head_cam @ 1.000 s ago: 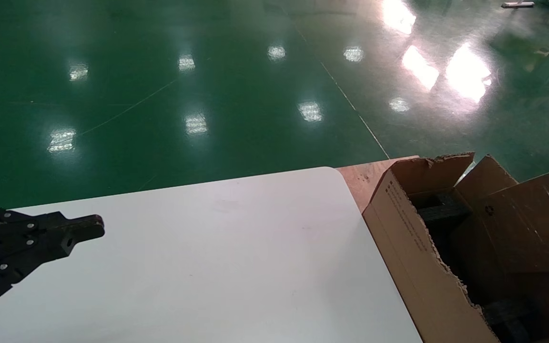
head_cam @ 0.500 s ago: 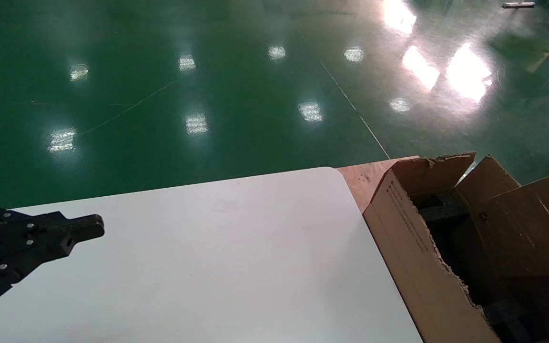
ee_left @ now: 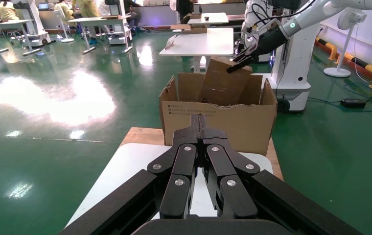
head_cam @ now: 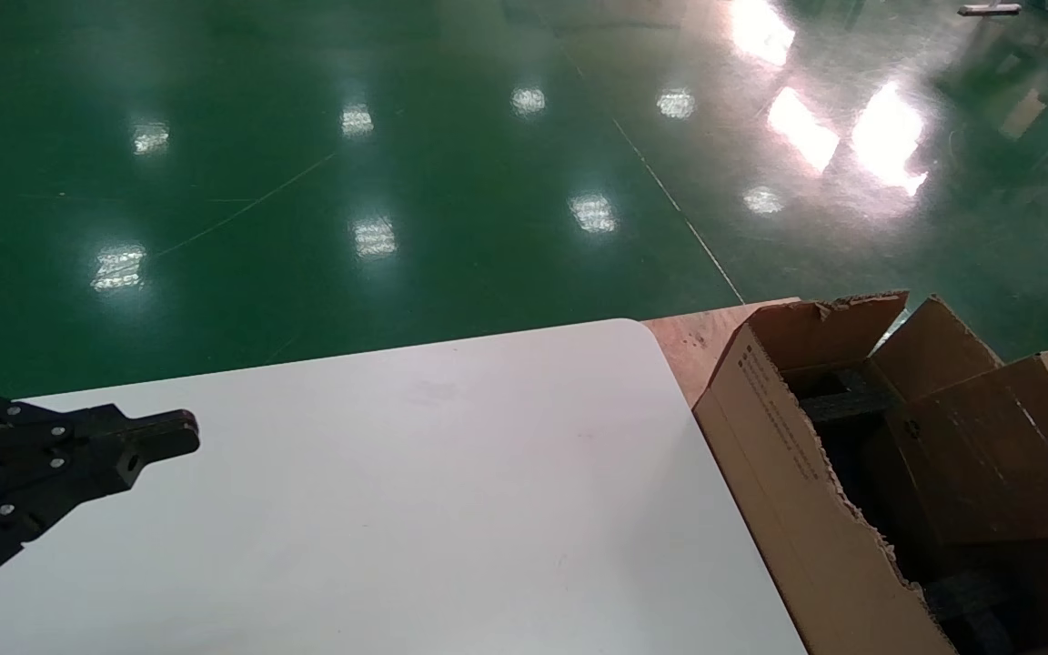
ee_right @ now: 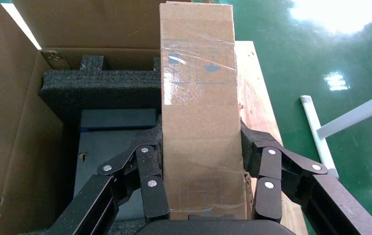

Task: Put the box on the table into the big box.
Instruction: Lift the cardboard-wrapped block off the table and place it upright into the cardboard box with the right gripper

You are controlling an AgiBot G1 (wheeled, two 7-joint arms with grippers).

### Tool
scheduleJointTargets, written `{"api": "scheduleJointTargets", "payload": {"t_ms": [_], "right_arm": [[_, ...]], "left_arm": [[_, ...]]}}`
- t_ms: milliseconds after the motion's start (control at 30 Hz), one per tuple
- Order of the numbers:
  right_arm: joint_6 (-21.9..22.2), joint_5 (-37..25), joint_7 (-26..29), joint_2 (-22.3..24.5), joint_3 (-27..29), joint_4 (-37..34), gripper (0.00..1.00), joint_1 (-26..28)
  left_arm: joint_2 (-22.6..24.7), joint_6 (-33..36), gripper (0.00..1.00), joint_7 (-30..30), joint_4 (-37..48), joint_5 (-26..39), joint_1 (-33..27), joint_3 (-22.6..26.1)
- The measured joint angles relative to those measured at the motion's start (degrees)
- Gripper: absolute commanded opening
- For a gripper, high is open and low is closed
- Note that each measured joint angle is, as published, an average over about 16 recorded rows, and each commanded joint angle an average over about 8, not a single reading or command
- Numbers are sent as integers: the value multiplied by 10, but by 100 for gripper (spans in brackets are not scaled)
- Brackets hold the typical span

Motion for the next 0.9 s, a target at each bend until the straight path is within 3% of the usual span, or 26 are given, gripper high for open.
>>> {"api": "scheduleJointTargets", "payload": {"t_ms": [900], "right_arm": [[72, 157, -59, -37, -164, -50, 0, 4]], "left_arm": [[0, 0, 0, 0, 0, 0, 0, 0]]}}
